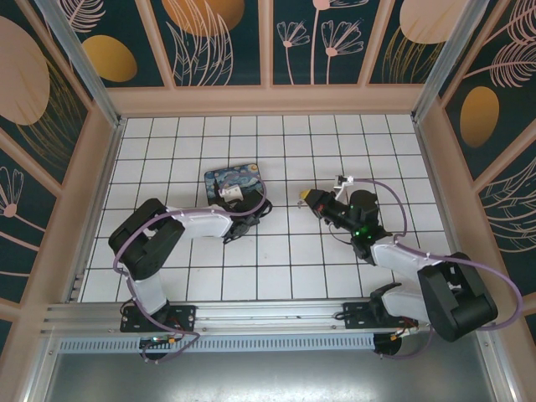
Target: Unlock a padlock with a key
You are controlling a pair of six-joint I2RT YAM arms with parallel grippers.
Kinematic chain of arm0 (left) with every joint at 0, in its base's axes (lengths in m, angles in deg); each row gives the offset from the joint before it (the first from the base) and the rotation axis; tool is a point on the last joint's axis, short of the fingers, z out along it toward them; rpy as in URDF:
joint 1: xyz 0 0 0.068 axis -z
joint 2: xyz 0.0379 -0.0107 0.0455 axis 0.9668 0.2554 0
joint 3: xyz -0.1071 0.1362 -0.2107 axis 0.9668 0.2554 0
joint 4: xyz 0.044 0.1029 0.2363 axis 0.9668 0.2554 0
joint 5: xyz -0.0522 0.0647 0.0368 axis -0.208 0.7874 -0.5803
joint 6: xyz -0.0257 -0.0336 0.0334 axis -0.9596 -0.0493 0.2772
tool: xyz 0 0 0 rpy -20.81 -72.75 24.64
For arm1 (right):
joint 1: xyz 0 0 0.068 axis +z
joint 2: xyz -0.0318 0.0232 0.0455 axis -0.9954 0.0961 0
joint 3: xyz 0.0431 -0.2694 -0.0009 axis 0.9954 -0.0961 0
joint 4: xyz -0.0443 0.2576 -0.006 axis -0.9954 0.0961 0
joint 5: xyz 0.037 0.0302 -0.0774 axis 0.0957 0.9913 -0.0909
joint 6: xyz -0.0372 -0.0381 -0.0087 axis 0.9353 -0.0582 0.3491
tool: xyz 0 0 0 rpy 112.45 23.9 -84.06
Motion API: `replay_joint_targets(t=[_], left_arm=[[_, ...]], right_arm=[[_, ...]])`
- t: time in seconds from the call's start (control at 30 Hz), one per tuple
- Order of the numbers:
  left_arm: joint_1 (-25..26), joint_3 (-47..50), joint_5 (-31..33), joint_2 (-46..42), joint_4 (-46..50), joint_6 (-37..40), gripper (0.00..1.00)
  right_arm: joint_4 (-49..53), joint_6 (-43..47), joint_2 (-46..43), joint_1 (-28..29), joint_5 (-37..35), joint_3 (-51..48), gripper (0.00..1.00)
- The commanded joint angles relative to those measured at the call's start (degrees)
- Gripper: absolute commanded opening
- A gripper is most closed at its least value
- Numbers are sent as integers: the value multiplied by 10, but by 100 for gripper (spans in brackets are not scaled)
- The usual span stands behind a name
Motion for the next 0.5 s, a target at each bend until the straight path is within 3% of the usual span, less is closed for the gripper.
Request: replay_joint_targets(t=[0.0, 0.23, 0.47], left_arm=[[-1, -14, -4, 11, 3, 11, 37], [-3, -66, -86, -8, 39, 68, 18], [-17, -132, -165, -39, 115, 82, 18]], right_arm=[[-32, 9, 5, 6, 15, -7, 0], [63, 63, -41, 13, 22, -7, 0], [160, 111, -76, 36, 12, 0, 0]])
